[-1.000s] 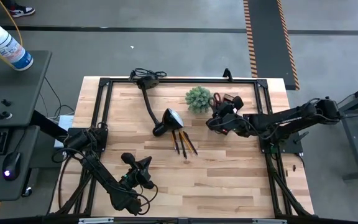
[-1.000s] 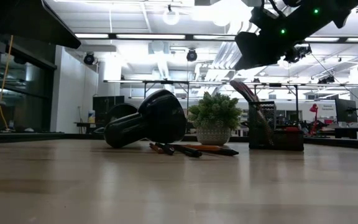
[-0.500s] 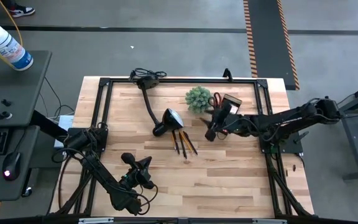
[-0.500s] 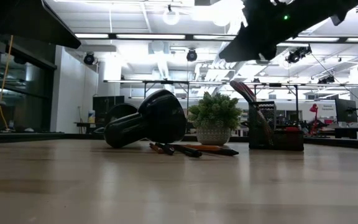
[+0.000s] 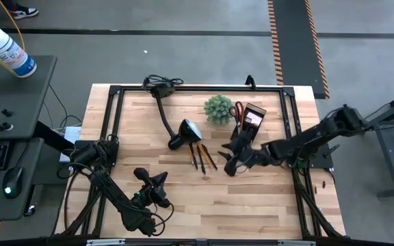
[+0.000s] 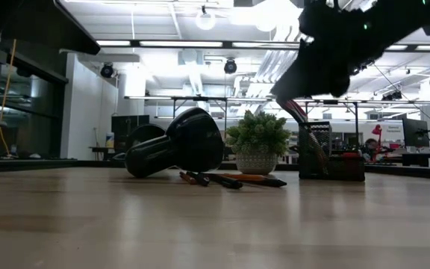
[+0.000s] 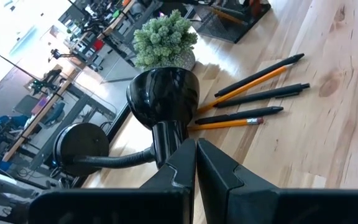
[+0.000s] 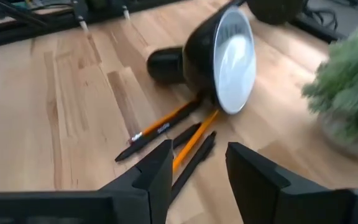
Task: Pick and place office supplies into organizer
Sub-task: Put the right orange pencil into the desk organizer
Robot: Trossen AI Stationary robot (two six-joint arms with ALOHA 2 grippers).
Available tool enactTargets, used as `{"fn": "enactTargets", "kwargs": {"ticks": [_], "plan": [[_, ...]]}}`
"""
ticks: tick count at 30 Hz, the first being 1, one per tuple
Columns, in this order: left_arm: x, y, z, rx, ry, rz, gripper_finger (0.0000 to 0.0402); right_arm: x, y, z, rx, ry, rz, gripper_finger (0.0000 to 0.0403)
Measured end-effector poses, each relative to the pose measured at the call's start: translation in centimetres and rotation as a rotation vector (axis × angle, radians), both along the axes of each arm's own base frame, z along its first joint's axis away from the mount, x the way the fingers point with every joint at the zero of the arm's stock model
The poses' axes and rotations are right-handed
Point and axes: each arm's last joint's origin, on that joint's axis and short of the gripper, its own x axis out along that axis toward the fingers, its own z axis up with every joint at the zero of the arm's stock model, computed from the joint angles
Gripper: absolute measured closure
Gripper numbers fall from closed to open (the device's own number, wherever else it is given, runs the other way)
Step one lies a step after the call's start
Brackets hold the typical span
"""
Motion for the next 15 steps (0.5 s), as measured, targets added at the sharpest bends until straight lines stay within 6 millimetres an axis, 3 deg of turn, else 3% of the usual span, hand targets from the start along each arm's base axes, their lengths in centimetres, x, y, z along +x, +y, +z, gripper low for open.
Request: {"fn": "enactTargets", "kwargs": {"ticks": [15], "plan": [[0.0, 0.0, 0.0, 0.001, -0.003, -0.002, 0.0396, 2.4, 2.1, -6.9, 0.126, 0.021, -0.120, 0.0263]]}}
